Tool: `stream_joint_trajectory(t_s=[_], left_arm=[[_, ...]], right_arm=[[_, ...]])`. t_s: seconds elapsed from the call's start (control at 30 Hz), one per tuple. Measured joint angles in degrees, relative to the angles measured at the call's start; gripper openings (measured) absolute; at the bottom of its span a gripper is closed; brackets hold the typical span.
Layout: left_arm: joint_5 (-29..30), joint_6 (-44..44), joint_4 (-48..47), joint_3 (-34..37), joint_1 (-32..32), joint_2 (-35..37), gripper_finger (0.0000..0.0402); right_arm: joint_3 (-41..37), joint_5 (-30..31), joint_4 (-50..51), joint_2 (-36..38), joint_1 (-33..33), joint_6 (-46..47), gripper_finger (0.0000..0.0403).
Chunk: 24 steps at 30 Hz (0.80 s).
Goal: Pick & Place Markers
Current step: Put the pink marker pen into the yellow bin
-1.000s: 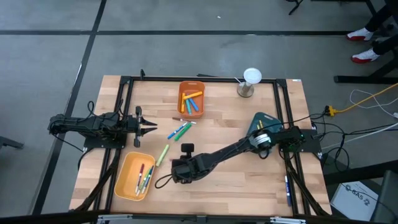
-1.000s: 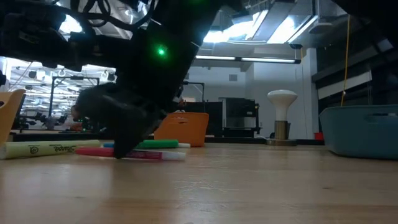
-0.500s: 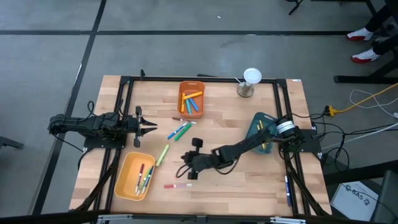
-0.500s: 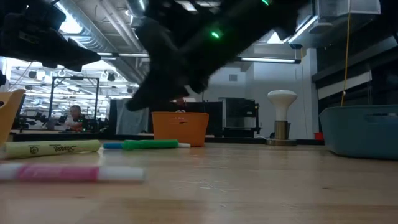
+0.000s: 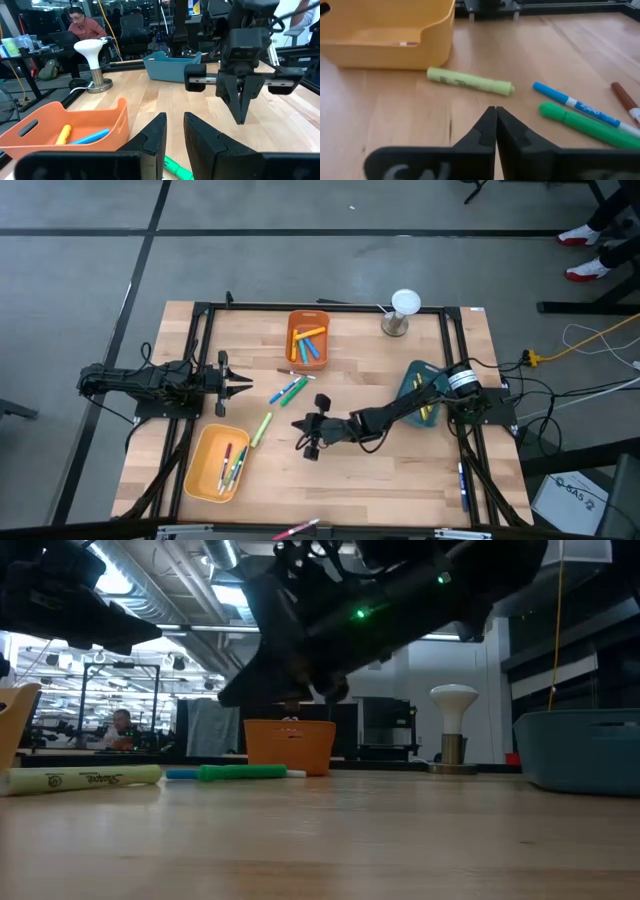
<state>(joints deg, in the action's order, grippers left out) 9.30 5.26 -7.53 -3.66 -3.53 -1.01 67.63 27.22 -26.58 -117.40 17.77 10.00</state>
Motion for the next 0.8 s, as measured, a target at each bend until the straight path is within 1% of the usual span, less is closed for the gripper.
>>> stream_joint_trajectory(t_s=[0.23,0.47,0.57,0.7,0.8], left_arm=[[0.0,0.0,0.0,0.0,0.0,0.0,0.0062],[0.0,0.0,0.0,0.0,0.0,0.0,0.0065],[0.0,0.0,0.0,0.0,0.0,0.0,0.0063],[0.0,0.0,0.0,0.0,0.0,0.0,0.0061],[0.0,0.0,0.0,0.0,0.0,0.0,0.0061]], right_arm=[[2.0,-1.9,0.2,0.0,0.0,-0.1,0.0022],[2.4,-1.9,0.3,0.0,0.0,0.3,0.0012],[2.4,-2.0,0.3,0.0,0.0,3.6,0.0008],[2.4,-6.5,-0.3,0.0,0.0,8.4,0.0014],[2.4,-12.0,-2.9,0.0,0.0,9.1,0.0041]])
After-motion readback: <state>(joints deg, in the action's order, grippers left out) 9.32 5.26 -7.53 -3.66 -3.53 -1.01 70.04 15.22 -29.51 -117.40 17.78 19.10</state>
